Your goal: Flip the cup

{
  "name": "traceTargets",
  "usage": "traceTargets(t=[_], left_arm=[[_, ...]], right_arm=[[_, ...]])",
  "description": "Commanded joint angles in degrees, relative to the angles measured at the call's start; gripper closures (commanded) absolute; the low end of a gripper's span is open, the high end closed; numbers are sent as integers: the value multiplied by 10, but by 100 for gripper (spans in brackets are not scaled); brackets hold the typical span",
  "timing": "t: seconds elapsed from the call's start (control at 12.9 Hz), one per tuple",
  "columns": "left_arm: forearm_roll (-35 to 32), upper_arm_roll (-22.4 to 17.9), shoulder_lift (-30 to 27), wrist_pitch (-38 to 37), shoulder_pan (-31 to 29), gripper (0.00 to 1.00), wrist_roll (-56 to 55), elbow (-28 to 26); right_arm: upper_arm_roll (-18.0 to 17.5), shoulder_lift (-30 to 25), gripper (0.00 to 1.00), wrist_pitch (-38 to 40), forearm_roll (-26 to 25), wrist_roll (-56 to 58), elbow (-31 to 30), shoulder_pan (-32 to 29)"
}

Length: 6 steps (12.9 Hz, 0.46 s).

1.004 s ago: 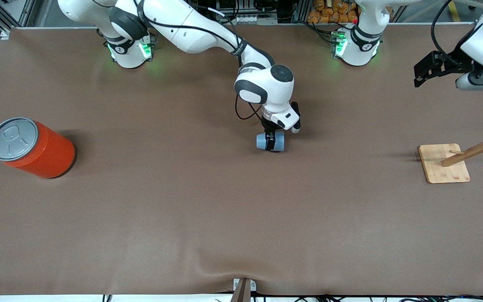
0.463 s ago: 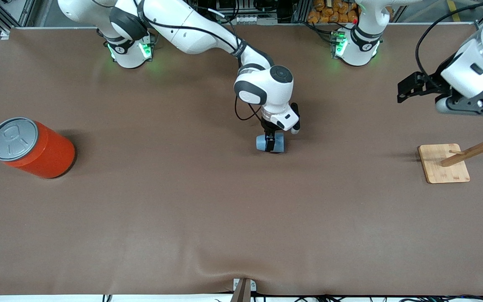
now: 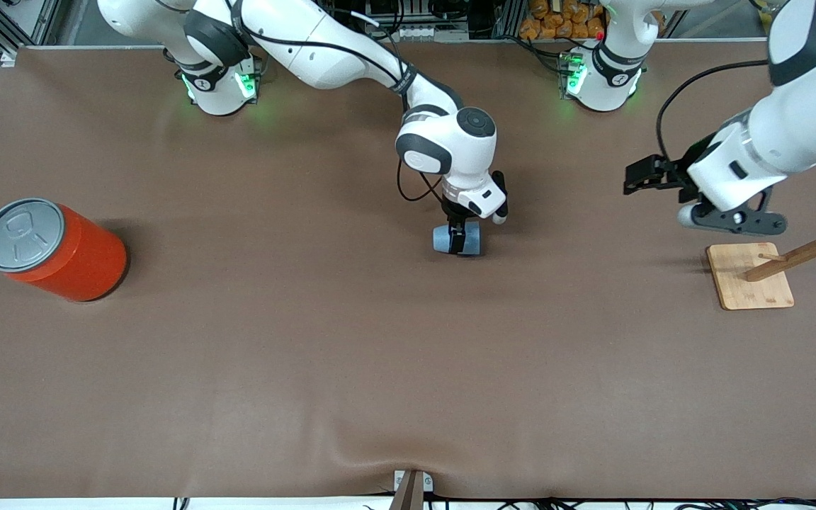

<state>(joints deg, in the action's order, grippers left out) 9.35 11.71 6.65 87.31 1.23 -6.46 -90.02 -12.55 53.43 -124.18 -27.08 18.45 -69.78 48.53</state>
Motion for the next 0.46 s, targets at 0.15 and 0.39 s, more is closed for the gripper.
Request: traceTargets(t=[0.15, 0.39], left_arm=[[36, 0, 34, 19, 19, 0, -2, -5], [55, 0, 62, 40, 30, 0, -6, -11]], right_arm=[[-17, -74, 0, 47, -1, 2, -31, -18], [-74, -111, 0, 81, -1, 4, -28, -85]])
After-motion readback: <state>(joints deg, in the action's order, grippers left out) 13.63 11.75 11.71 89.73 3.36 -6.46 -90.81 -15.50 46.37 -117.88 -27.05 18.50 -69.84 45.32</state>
